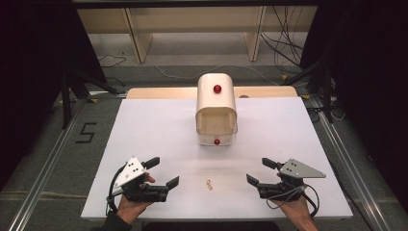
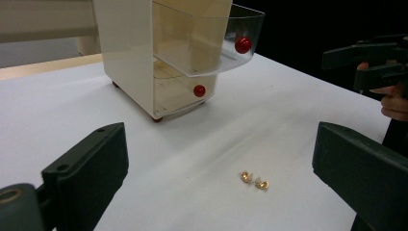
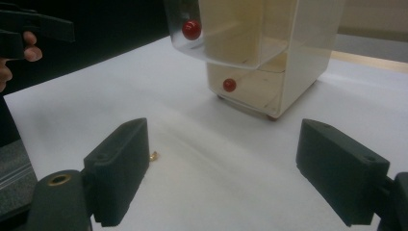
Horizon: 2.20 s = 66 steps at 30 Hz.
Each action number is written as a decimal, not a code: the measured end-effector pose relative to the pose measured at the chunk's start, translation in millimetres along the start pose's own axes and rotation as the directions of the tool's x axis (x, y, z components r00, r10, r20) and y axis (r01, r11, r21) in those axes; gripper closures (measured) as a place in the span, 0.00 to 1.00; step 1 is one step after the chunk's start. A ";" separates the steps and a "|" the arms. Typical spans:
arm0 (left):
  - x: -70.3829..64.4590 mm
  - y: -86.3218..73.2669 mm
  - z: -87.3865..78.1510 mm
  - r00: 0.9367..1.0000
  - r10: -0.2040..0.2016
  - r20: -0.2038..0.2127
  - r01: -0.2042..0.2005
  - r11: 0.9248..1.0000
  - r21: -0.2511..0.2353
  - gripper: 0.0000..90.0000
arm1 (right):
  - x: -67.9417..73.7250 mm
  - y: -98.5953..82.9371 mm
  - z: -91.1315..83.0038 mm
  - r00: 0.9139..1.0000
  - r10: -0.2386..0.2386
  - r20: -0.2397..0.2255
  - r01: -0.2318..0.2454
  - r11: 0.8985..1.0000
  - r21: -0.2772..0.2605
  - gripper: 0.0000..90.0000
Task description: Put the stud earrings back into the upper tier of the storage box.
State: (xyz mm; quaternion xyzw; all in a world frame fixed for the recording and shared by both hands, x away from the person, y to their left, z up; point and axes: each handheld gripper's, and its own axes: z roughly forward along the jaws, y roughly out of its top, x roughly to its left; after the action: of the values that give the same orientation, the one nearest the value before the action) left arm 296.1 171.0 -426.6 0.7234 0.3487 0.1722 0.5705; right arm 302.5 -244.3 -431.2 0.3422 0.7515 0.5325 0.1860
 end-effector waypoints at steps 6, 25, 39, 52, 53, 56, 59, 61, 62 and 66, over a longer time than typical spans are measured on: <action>0.2 0.1 -0.2 1.000 -0.001 -0.001 0.001 1.000 -0.001 0.06 | 0.2 0.9 0.0 1.000 0.004 0.000 -0.004 1.000 0.007 0.22; 0.0 -0.4 1.4 1.000 -0.002 -0.001 0.002 1.000 0.002 0.06 | 29.7 17.7 23.1 0.990 -0.062 -0.124 0.075 0.992 0.104 0.22; 0.1 0.0 1.0 1.000 0.000 0.001 0.000 1.000 0.004 0.06 | 48.3 18.3 67.7 0.971 -0.097 -0.218 0.155 0.951 0.267 0.29; 0.5 0.4 0.3 1.000 -0.004 0.001 0.004 1.000 -0.001 0.06 | 58.3 8.3 112.8 0.960 -0.101 -0.260 0.203 0.894 0.400 0.50; 0.6 0.4 0.2 1.000 -0.003 0.001 0.003 1.000 0.000 0.06 | 58.3 8.3 112.8 0.960 -0.101 -0.260 0.203 0.894 0.400 0.50; 0.5 0.7 -0.3 1.000 -0.004 0.001 0.004 1.000 -0.003 0.06 | 61.7 4.7 119.5 0.960 -0.111 -0.257 0.216 0.877 0.428 0.55; 0.6 0.7 -0.4 1.000 -0.004 0.002 0.004 1.000 -0.003 0.06 | 62.9 -0.2 126.3 0.958 -0.148 -0.247 0.247 0.861 0.445 0.62; 0.6 0.8 -0.3 1.000 -0.005 0.002 0.005 1.000 -0.004 0.06 | 62.3 -1.8 128.7 0.957 -0.152 -0.248 0.253 0.855 0.454 0.66; 0.4 0.7 -0.1 1.000 -0.006 0.003 0.006 1.000 -0.004 0.06 | 62.3 -1.8 128.7 0.957 -0.152 -0.248 0.253 0.855 0.454 0.66; 0.3 0.6 0.1 1.000 -0.009 0.002 0.009 1.000 -0.004 0.06 | 60.8 -4.9 134.9 0.959 -0.144 -0.245 0.247 0.851 0.464 0.74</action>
State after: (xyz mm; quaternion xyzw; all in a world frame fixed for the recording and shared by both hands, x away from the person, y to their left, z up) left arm 296.6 171.1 -426.2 0.7210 0.3509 0.1695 0.5730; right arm 345.4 -111.2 -479.6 0.2440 0.9076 0.3346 0.0698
